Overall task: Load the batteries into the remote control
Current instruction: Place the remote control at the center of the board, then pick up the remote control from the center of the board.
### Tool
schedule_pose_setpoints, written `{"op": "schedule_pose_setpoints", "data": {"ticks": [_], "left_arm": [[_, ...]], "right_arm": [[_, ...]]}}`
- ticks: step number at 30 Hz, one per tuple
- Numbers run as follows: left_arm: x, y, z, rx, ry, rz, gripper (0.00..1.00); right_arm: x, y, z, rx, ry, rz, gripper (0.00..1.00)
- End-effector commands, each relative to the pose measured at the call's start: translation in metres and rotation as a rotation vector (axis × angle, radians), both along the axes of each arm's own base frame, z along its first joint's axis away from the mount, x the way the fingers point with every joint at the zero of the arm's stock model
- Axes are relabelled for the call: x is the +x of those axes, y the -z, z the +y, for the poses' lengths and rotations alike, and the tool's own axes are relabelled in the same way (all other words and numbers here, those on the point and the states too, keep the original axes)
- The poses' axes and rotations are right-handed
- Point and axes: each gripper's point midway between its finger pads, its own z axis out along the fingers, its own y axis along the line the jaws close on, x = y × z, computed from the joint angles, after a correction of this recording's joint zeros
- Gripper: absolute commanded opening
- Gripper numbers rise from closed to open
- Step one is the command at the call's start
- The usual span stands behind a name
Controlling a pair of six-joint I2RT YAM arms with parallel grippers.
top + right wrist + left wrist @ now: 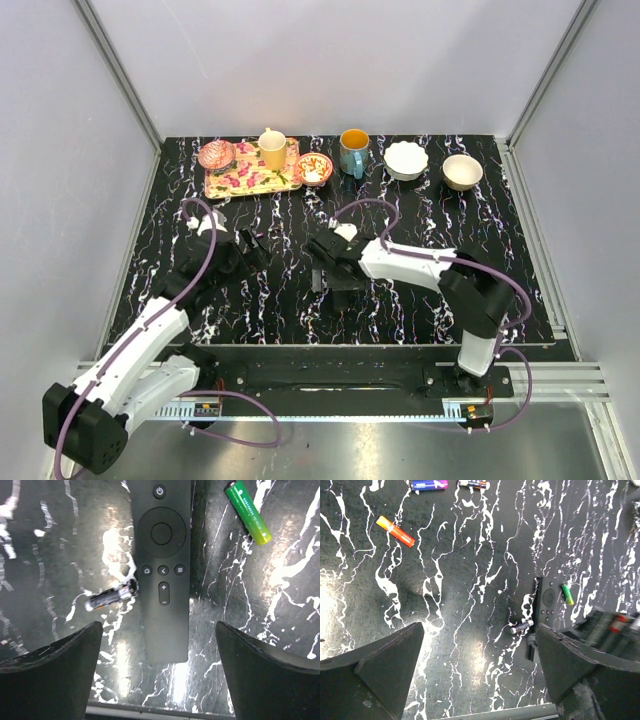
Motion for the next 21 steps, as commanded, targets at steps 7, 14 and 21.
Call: {"op": "schedule_pose_setpoints", "data": {"ticks": [7,14,21], "left_arm": [[0.025,-0.018,-0.049,0.029,0.119,-0.019,0.88],[0.034,0.002,-0.119,0.114,0.222,0.058,0.89],[0.055,0.028,-0.174,0.155,0.24,0.124,0.89]], "right_arm": [[0.001,-0.111,-0.054,0.105,0.051,-0.276,0.99],[-0.007,-0.138,-0.121,0.108,0.182,-0.442,1.0],[-0.016,-0.156,-0.14,0.18,0.199,-0.508,1.0]]}}
